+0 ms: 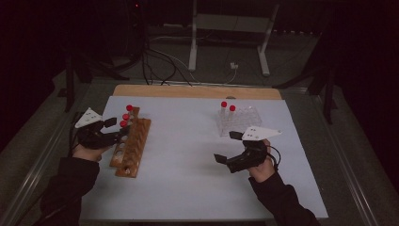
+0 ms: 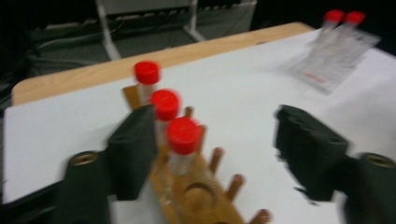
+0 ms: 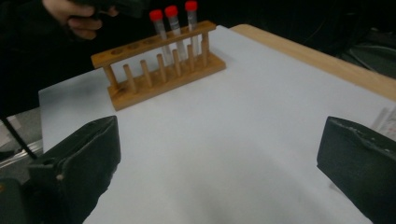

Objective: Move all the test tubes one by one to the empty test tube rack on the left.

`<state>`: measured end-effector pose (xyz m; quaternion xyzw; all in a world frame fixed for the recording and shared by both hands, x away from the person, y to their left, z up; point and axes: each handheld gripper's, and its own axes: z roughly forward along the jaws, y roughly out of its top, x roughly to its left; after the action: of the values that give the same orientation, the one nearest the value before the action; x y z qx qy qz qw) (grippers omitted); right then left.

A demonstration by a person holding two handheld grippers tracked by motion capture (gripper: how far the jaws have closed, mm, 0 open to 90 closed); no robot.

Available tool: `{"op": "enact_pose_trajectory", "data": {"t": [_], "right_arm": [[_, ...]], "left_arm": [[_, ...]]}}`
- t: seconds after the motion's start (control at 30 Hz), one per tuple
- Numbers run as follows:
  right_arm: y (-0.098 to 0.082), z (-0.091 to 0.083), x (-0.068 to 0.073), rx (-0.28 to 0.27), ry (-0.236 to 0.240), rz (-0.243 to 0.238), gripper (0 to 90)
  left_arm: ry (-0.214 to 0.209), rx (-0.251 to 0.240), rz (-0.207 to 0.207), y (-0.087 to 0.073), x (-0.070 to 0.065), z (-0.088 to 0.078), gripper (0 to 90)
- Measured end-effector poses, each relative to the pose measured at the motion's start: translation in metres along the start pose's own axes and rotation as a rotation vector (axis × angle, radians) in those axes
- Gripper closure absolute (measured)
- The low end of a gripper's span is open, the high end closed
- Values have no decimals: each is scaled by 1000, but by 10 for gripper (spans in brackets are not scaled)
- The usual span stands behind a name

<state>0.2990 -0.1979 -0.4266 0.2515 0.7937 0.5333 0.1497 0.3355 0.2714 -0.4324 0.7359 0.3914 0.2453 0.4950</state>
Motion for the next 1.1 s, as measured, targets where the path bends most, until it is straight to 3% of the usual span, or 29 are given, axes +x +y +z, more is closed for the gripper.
{"op": "enact_pose_trajectory", "data": {"t": [0.07,0.27,0.47,0.77,1.1], "right_arm": [[2,-3,-2,-11,-8,3,0],[8,-9,-13,-31,-51,12,0],[15,-15,-26,-51,-97,24,0],[24,-14,-55,-55,-153,59,0],[21,4,-88,-23,-249,94,0]], "left_arm": [[-24,-16,8,2,-8,-4,175],[-113,-58,49,6,-34,-11,34],[-189,-94,73,7,-58,-12,25],[-267,-81,123,1,-86,-6,25],[-305,-52,148,-7,-104,2,24]]}}
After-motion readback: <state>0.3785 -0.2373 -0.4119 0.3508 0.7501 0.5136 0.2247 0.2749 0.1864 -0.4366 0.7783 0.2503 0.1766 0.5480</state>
